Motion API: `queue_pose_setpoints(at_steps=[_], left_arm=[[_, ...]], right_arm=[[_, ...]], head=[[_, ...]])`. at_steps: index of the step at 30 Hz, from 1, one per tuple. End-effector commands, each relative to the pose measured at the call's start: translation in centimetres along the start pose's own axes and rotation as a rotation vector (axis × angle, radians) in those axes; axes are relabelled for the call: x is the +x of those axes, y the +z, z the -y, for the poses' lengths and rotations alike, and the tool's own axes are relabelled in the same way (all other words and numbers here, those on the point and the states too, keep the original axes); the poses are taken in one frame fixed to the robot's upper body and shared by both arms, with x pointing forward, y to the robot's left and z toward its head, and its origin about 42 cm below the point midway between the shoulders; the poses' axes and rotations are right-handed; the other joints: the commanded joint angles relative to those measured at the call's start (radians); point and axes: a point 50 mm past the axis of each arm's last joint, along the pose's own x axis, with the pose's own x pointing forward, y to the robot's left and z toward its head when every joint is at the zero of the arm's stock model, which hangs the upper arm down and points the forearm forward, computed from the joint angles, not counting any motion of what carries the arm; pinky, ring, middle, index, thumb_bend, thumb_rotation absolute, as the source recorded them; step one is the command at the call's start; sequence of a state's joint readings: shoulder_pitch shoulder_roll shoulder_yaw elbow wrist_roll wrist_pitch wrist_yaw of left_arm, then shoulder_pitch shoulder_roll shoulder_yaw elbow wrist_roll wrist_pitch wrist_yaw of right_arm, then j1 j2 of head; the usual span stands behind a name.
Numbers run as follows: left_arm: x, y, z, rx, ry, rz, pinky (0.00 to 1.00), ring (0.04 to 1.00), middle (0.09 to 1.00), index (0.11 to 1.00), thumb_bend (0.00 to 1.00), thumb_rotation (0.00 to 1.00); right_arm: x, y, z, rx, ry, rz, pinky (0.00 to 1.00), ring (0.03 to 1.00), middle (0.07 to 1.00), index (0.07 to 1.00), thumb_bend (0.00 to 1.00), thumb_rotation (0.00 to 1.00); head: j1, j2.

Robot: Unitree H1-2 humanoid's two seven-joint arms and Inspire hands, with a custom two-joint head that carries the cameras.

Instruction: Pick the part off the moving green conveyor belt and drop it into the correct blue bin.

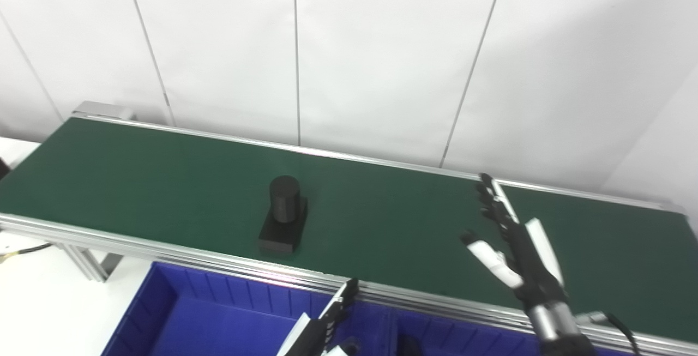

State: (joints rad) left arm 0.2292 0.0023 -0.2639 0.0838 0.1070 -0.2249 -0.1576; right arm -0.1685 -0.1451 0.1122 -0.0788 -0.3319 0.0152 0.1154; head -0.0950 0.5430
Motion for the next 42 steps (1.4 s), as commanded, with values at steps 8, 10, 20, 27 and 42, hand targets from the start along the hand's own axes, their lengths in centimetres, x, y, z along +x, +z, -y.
queue_pose_setpoints(at_steps=[8,10,20,27,42], left_arm=[[-0.2,1.0,-0.6,0.024,-0.016,0.076,1.00,1.000,1.000,1.000,0.80,0.85],[-0.2,1.0,-0.8,0.023,-0.020,0.079,1.00,1.000,1.000,1.000,0.79,0.86],[-0.1,0.9,-1.6,0.045,-0.010,0.107,1.00,1.000,1.000,1.000,0.79,0.90],[-0.2,1.0,-1.9,0.059,-0.010,0.114,1.00,1.000,1.000,1.000,0.80,0.93],[-0.7,1.2,-1.9,0.050,-0.019,0.110,1.00,1.000,1.000,1.000,0.78,0.94]], right_arm=[[4.5,0.9,-0.3,-0.011,-0.031,-0.006,0.85,0.917,0.937,0.984,0.75,0.71],[5.2,0.8,-0.6,-0.017,-0.019,-0.024,0.85,0.909,0.935,0.988,0.77,0.70],[8.5,1.2,-2.2,-0.060,0.013,-0.054,0.77,0.875,0.920,0.988,0.83,0.62],[10.1,1.2,-2.8,-0.070,0.022,-0.081,0.70,0.849,0.918,0.971,0.88,0.59],[12.2,1.8,-4.1,-0.111,0.075,-0.126,0.60,0.817,0.958,0.970,0.94,0.56]], head=[[-0.072,0.010],[-0.090,0.010],[-0.171,0.009],[-0.203,0.004],[-0.193,0.020]])
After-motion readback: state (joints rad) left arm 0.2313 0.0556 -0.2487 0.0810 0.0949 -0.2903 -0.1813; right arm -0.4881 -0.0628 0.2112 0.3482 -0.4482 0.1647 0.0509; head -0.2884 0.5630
